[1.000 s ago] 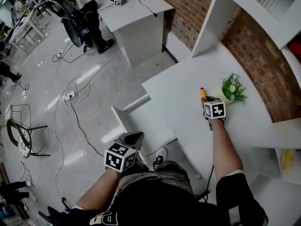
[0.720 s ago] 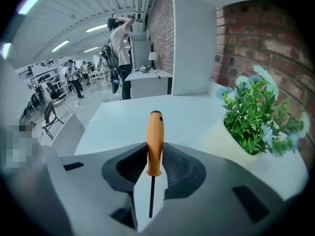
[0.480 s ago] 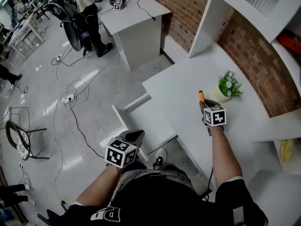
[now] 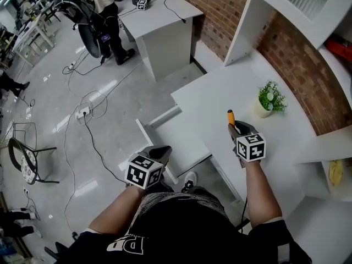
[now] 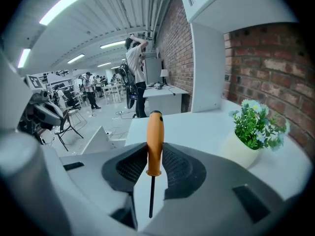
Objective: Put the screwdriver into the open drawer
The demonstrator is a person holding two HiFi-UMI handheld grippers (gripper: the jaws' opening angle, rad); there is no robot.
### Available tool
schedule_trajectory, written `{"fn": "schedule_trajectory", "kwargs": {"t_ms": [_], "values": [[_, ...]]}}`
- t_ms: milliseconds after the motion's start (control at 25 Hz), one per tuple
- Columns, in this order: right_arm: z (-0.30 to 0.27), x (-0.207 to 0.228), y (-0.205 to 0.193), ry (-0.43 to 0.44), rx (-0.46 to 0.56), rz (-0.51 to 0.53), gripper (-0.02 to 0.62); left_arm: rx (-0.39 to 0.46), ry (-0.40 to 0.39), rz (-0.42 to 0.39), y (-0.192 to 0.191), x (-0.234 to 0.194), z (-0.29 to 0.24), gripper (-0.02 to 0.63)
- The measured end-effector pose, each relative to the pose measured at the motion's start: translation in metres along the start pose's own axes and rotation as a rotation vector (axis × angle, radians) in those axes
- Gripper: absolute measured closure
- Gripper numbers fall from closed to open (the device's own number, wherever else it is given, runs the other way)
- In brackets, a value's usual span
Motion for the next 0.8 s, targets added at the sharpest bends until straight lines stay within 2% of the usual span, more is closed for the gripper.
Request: {"fn": "schedule_trajectory", "kwargs": {"t_ms": [280,520,800], "values": [[0.006,-0.056,-0.008,0.123,0.011,-0.019,0.497,0.005,-0.004,0.011,0.001,-0.003,-0.001,0.588],[-0.004,-0.115,-0.048,0.239,-0.072,-0.021,0.497,-0.001,0.009,0.036,-0.010,-0.012,0.007,0.588],[-0.037,-0.149,-0.090,0.251,-0.171,-0.020,0.497,-0.011,0.031,0.065,-0.023,-0.028,0.015,0.588]]}}
Point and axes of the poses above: the fingertips, and each gripper's own axes: z backward along the fingers, x to its right, y out of its top, the point moved 5 cm from there along z, backward along the fingers, and after that the axes turned 11 degrees about -z, right-handed, at the moved point
